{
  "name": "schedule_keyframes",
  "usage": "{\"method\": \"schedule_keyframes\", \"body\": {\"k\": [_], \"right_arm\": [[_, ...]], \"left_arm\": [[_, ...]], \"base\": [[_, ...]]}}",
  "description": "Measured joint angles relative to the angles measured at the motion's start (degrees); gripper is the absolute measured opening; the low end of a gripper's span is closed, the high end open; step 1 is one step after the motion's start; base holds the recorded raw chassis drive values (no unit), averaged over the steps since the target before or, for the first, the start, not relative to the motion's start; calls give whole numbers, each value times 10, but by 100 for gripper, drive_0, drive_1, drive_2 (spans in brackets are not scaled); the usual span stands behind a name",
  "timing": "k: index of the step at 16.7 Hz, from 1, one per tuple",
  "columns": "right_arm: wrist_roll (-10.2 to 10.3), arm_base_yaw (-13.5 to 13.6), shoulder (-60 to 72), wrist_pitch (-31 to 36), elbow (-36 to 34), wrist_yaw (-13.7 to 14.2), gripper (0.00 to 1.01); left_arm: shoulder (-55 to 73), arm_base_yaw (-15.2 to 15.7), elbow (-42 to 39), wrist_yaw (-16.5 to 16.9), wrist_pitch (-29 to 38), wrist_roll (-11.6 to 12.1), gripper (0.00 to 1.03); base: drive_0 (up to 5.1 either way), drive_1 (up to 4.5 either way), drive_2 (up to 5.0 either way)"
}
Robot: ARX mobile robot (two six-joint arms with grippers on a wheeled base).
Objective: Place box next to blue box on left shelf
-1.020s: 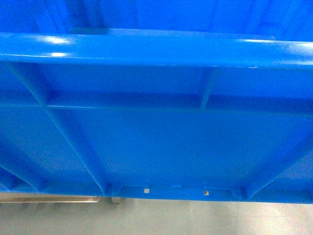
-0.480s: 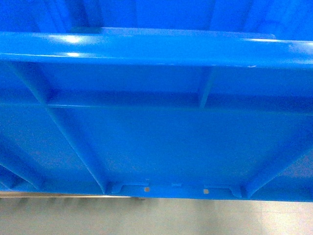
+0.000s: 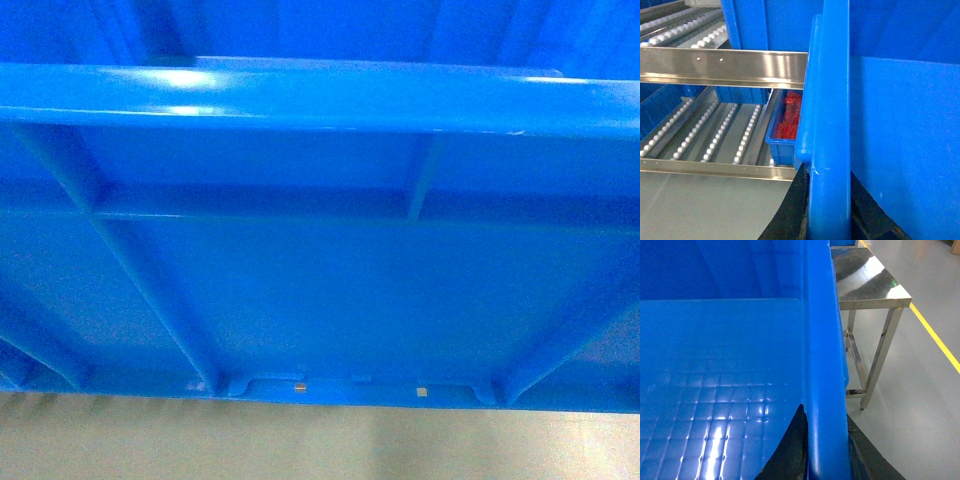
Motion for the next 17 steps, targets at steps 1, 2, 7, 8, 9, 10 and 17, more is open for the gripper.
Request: {"method": "schedule_keyframes", "body": {"k": [1,2,7,8,9,10,17], "right_arm": [[0,0,0,-1,0,0,10],[0,0,0,-2,0,0,10],[0,0,0,-2,0,0,10],[0,0,0,0,0,0,10],[0,0,0,-2,0,0,10],[0,0,0,-2,0,0,10],[0,0,0,-2,0,0,10]], "left_arm": [[0,0,0,0,0,0,9],[0,0,0,0,-2,0,9],[0,0,0,0,-1,0,9],[0,0,0,0,0,0,9],[0,0,0,0,-1,0,9],[0,0,0,0,-1,0,9],[0,0,0,0,-1,0,9]], "base": [[-447,249,249],[-447,249,249],[-447,249,249],[-447,249,249],[-447,249,249],[-447,249,249],[-447,249,249]]}}
